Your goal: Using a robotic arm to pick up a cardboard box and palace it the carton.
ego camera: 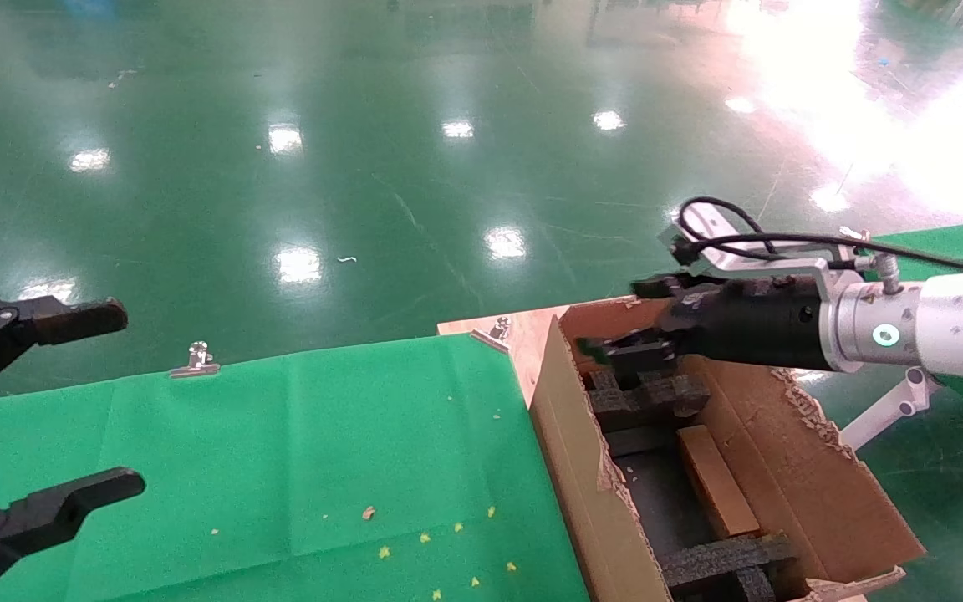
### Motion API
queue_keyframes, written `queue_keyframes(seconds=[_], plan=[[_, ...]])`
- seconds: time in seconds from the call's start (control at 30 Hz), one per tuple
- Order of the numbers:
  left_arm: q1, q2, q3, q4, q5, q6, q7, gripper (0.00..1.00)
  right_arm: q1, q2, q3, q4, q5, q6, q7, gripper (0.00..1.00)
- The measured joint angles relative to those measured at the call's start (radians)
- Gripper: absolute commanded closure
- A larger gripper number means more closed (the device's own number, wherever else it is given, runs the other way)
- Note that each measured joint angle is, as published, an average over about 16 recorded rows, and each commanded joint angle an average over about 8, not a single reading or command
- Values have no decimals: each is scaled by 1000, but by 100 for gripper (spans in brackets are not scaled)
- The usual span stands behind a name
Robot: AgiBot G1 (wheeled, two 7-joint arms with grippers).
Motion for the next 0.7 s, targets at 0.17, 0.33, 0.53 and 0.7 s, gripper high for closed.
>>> queue_keyframes(seconds=[0.17, 0.33, 0.53, 0.7], plan=[[0, 0, 0, 0, 0, 0, 0, 0, -9, 12, 58, 25, 152, -142, -145, 0], [0, 0, 0, 0, 0, 0, 0, 0, -28, 20, 88, 26, 250, -226, -222, 0], [0, 0, 0, 0, -1, 0, 0, 0, -58, 15, 132, 24, 271, -258, -240, 0], [0, 0, 0, 0, -1, 0, 0, 0, -100, -3, 203, 16, 257, -280, -251, 0]])
